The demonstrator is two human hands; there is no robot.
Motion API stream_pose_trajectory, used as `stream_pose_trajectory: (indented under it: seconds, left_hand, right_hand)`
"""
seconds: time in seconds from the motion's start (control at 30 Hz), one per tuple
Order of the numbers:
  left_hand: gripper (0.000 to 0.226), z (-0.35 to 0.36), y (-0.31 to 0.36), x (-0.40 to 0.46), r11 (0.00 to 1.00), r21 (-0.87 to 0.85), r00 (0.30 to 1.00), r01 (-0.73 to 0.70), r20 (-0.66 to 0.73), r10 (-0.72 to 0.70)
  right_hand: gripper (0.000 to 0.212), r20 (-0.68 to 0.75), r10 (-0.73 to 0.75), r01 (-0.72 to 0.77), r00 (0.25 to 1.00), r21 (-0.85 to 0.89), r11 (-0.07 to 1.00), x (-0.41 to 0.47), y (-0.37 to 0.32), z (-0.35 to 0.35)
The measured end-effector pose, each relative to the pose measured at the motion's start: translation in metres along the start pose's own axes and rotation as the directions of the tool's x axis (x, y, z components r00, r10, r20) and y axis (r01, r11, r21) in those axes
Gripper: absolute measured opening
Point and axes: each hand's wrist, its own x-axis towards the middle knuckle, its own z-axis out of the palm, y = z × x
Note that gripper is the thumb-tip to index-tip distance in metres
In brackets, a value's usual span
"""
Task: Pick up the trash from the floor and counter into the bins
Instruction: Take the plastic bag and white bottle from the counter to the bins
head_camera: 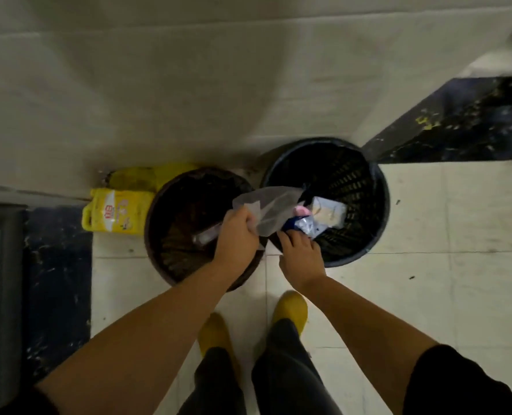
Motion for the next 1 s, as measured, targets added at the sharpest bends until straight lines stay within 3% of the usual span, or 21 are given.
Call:
stream_pose_trajectory:
  seconds: [0.1, 0.17, 0.27, 0.37, 0.43, 0.63, 0.7, 0.77, 0.83, 1.0]
  left_hand:
    - [0.008, 0.054, 0.038, 0.029, 0.99, 0.075, 0.988, -0.119, 0.105, 0.11]
    - [0.018, 0.097, 0.045, 0.052, 0.972, 0.128, 0.966, -0.198, 0.194, 0.171]
    - [0.031, 0.156, 0.033, 0.078, 0.901, 0.324, 0.922, -0.289, 0.348, 0.17]
    - [0.04, 0.186, 0.022, 0.085, 0.829, 0.472, 0.881, -0.3, 0.47, 0.051]
    - [0.041, 0.185, 0.02, 0.083, 0.782, 0.544, 0.879, -0.304, 0.477, 0.011]
    - [0.051, 0.117, 0.063, 0.061, 0.758, 0.56, 0.879, -0.334, 0.476, 0.036]
    - [0.046, 0.099, 0.081, 0.055, 0.782, 0.534, 0.883, -0.322, 0.466, 0.046]
    - [0.045, 0.016, 0.138, 0.007, 0.778, 0.524, 0.889, -0.348, 0.447, 0.097]
    - [0.048, 0.0, 0.155, -0.007, 0.77, 0.528, 0.885, -0.358, 0.455, 0.099]
    - [0.049, -0.098, 0.227, -0.112, 0.705, 0.491, 0.836, -0.512, 0.473, 0.278]
  right_hand:
    - [0.054, 0.116, 0.004, 0.008, 0.993, -0.108, 0.994, -0.005, 0.064, 0.012]
    - [0.046, 0.158, -0.093, 0.119, 0.983, -0.167, 0.979, -0.007, 0.094, 0.026]
    - [0.034, 0.005, -0.242, 0.235, 0.97, -0.257, 0.937, -0.005, 0.112, 0.049]
    - [0.024, -0.132, -0.26, 0.224, 0.957, -0.237, 0.945, -0.005, 0.112, 0.06]
    - [0.022, -0.132, -0.271, 0.239, 0.953, -0.219, 0.946, -0.006, 0.109, 0.052]
    - [0.042, 0.141, -0.06, 0.074, 0.988, -0.096, 0.993, -0.02, 0.089, -0.003]
    - [0.044, 0.141, -0.004, 0.015, 0.99, -0.077, 0.997, -0.027, 0.089, -0.019]
    - [0.047, 0.087, 0.057, -0.052, 0.995, -0.056, 0.997, -0.081, 0.064, -0.1]
    - [0.048, 0.081, 0.105, -0.104, 0.991, -0.017, 0.994, -0.094, 0.065, -0.124]
    - [0.042, -0.065, 0.204, -0.205, 0.977, -0.011, 0.979, -0.208, 0.035, -0.237]
